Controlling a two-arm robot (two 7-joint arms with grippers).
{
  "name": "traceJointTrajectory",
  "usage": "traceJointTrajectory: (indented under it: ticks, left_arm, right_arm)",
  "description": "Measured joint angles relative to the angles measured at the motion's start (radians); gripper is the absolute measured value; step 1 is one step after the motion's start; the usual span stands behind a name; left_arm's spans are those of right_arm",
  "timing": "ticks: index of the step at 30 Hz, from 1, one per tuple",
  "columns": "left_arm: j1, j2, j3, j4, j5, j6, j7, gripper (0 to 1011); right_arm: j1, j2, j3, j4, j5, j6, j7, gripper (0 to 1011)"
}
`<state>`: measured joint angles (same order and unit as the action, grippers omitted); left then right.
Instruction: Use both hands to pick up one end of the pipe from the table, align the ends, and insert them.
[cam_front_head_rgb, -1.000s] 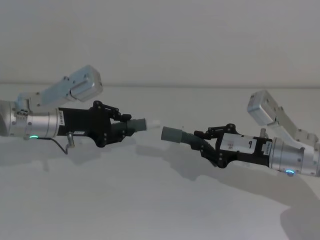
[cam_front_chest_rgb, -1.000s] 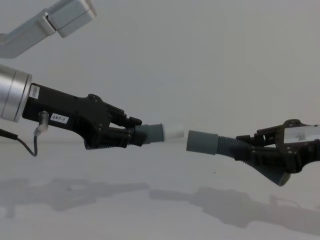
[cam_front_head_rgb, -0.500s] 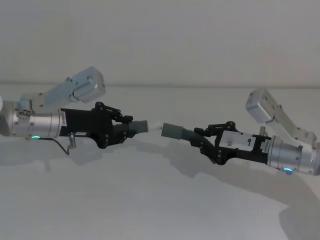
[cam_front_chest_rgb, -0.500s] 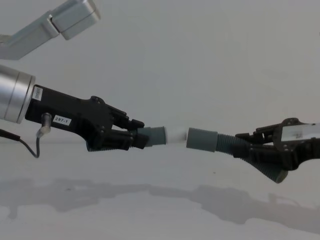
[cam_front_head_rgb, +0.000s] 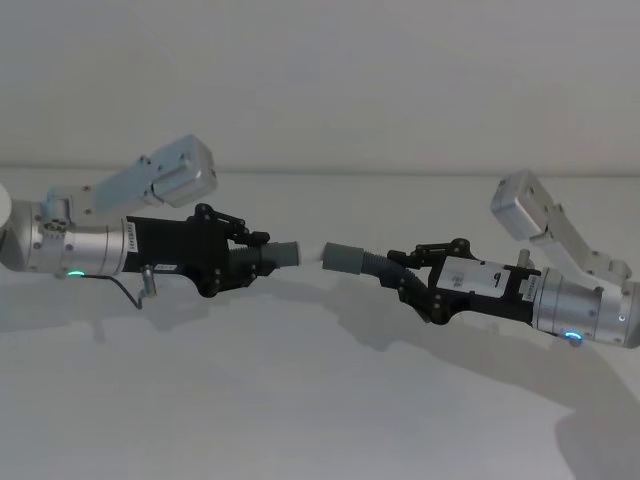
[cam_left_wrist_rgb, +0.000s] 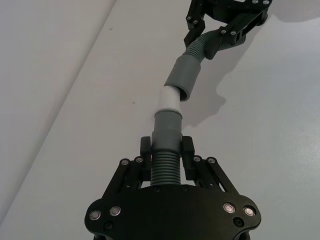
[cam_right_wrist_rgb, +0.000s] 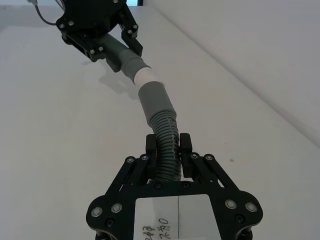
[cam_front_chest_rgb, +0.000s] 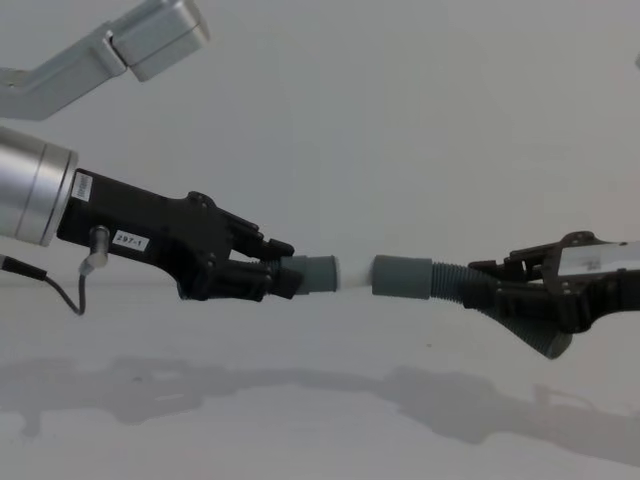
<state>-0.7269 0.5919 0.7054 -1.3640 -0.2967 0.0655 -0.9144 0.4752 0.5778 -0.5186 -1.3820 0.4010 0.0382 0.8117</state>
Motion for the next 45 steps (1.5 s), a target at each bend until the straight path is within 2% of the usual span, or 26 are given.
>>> traceJointTrajectory:
  ticks: [45]
  left_arm:
    - [-0.009,0.02,0.026,-0.011,-0.033,-0.02,-0.006,348]
  right_arm:
    - [0.017,0.006,-0.025,0.001,0.033,0.022,-0.029,262]
